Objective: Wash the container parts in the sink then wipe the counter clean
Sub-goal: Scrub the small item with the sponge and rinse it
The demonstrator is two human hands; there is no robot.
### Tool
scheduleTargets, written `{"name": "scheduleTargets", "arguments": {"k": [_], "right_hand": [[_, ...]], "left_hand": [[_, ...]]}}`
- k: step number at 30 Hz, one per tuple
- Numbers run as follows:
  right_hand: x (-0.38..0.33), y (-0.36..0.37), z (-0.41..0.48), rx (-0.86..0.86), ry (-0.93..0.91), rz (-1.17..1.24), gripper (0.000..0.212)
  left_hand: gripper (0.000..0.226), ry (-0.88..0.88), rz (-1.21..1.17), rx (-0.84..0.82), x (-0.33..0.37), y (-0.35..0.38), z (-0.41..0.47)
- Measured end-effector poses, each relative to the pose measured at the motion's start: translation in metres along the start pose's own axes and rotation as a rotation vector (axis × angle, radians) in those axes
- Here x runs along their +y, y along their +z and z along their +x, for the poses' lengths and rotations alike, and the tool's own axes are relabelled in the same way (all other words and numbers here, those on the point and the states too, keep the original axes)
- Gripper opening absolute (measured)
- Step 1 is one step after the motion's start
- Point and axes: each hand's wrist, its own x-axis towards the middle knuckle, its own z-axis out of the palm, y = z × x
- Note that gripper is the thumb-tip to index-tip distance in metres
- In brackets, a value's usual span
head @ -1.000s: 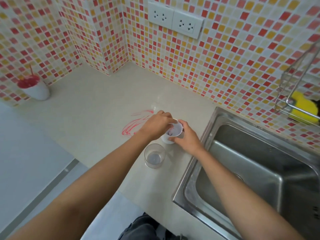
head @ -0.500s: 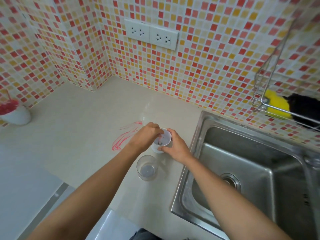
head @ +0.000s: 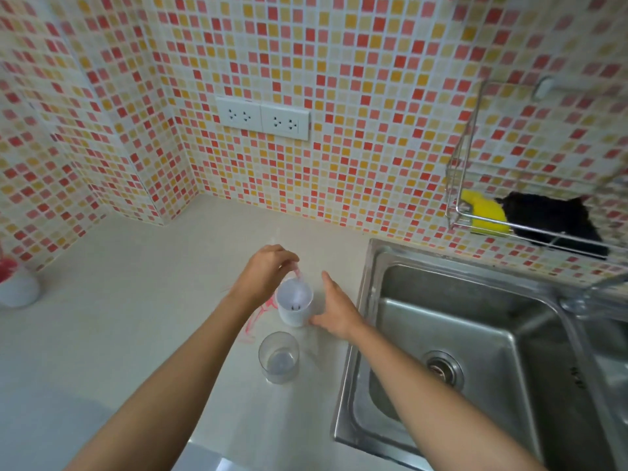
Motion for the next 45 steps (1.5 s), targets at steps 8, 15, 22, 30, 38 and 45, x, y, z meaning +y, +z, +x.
{"name": "scheduleTargets", "arguments": {"k": [8, 15, 22, 30, 38, 45], "right_hand": [[0.005, -0.110, -0.056, 0.292, -0.064, 0.007, 0.081], [0.028, -0.223, -0.106, 0.687, -0.091, 0.065, 0.041], [0.058, -0.292, -0.101, 0.856, -0.054, -0.109, 0.026], [0.056, -0.314, -0.050, 0.421, 0.079, -0.256, 0.048], [0.054, -0.316, -0.027, 0.540, 0.088, -0.074, 0.016], [0.070, -0.291, -0.092, 0.979, -0.372, 0.171, 0.042]], "left_hand": [[0.019, 0.018, -0.144, 0.038, 0.053, 0.007, 0.024], [0.013, 0.059, -0.363, 0.021, 0.147, 0.035, 0.065], [0.012, 0.014, -0.519, -0.053, 0.212, 0.067, 0.088], [0.004, -0.076, -0.614, -0.041, 0.233, 0.078, 0.094], [0.003, -0.244, -0.623, -0.040, 0.229, 0.089, 0.091], [0.006, -0.309, -0.764, -0.012, 0.239, 0.108, 0.081]]}}
